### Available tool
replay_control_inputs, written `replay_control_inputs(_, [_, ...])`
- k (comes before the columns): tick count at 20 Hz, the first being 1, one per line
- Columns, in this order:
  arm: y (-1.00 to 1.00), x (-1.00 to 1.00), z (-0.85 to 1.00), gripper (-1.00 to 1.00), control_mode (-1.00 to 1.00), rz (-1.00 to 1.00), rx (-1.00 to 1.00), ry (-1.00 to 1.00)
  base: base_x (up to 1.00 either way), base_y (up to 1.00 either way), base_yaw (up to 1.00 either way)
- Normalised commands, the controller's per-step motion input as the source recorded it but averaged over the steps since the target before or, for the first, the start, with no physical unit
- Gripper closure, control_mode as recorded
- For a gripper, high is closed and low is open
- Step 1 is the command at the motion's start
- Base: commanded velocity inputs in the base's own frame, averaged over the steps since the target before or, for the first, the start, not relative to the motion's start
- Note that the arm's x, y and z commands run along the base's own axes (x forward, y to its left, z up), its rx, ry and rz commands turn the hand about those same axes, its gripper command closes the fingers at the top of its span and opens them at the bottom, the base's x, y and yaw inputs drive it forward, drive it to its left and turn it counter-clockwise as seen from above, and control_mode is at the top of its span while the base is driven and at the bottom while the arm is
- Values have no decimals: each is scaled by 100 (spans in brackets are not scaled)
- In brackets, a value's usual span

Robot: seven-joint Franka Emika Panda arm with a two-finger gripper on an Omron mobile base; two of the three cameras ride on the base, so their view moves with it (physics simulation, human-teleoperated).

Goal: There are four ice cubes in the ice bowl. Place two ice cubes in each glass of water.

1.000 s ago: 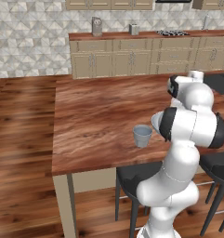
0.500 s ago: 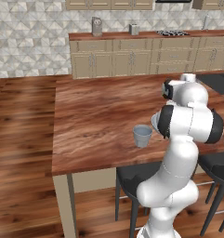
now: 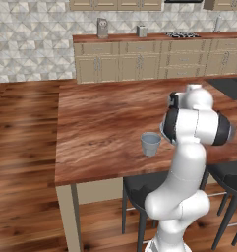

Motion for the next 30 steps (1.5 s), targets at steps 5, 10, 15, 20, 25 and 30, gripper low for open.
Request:
replay_control_inputs(5, [-13, 28, -15, -100, -100, 0, 0, 0, 0, 0, 0])
replay_control_inputs(10, [-4, 22, -27, -100, -100, 1, 0, 3, 0, 0, 0])
replay_control_inputs(15, [-12, 11, -26, -100, -100, 2, 0, 4, 0, 0, 0])
replay_control_inputs(20, [-12, 15, -20, -100, -100, 2, 0, 2, 0, 0, 0])
replay_control_inputs(25, [-1, 51, -21, -100, -100, 1, 0, 3, 0, 0, 0])
replay_control_inputs(30, [-2, 35, -18, -100, -100, 1, 0, 2, 0, 0, 0])
